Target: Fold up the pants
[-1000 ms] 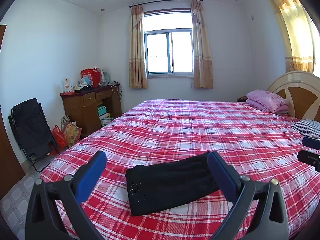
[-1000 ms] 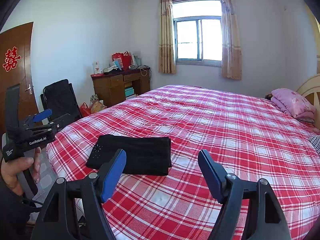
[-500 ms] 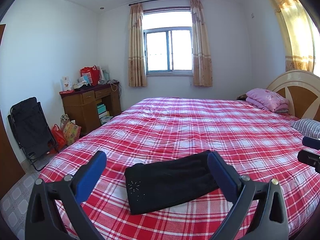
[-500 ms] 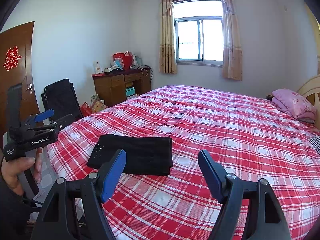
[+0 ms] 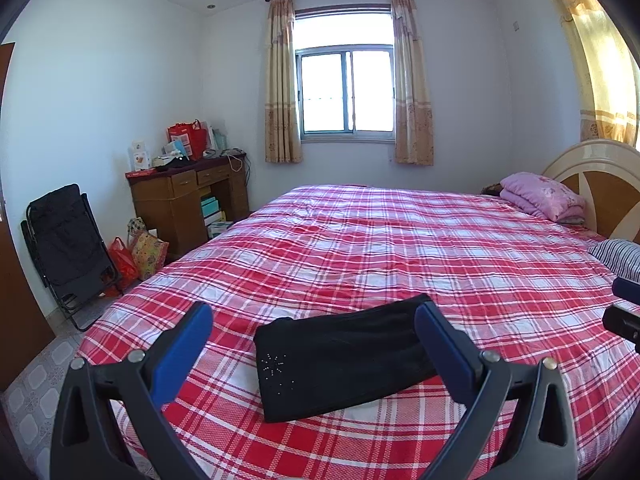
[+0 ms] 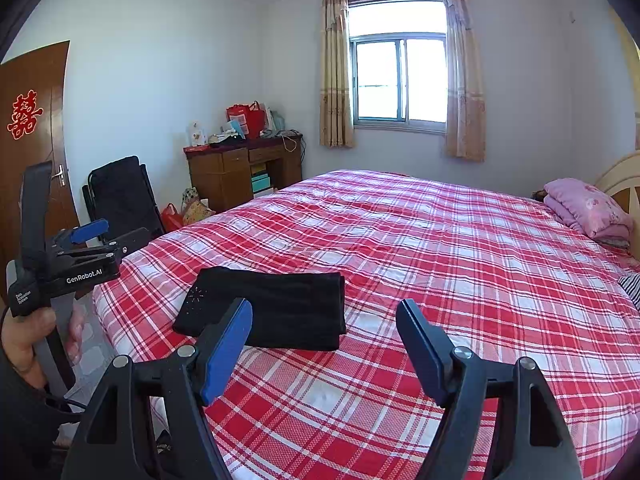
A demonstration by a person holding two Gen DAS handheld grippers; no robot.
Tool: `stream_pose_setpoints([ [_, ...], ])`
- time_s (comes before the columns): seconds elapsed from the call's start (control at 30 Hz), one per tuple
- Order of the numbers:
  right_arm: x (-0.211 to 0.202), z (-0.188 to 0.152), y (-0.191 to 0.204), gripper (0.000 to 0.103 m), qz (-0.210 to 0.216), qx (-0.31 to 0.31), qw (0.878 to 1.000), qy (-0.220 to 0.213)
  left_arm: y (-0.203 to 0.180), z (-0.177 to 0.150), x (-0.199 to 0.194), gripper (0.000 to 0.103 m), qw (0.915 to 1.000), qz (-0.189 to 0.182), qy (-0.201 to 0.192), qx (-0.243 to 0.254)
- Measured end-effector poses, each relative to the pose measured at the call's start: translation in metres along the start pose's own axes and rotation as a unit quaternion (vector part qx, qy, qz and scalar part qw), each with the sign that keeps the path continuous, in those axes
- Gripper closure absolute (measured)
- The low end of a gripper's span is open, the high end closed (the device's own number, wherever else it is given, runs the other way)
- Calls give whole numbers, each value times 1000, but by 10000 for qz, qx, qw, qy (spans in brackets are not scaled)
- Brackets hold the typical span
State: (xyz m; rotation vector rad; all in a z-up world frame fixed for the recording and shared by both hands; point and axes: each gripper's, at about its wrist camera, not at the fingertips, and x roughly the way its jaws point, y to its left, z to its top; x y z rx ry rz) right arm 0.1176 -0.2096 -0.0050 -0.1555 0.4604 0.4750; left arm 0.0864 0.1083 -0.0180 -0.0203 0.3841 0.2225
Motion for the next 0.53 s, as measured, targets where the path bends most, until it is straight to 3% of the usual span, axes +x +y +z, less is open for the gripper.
stream_pose_setpoints([
  [0.23, 2, -1, 3, 27, -19, -72, 10000, 14, 0, -1, 9, 0, 9996, 173, 202, 10],
  [0.53, 6, -3, 4, 27, -29, -62, 10000, 46, -5, -8, 10, 0, 9994, 215, 180, 209],
])
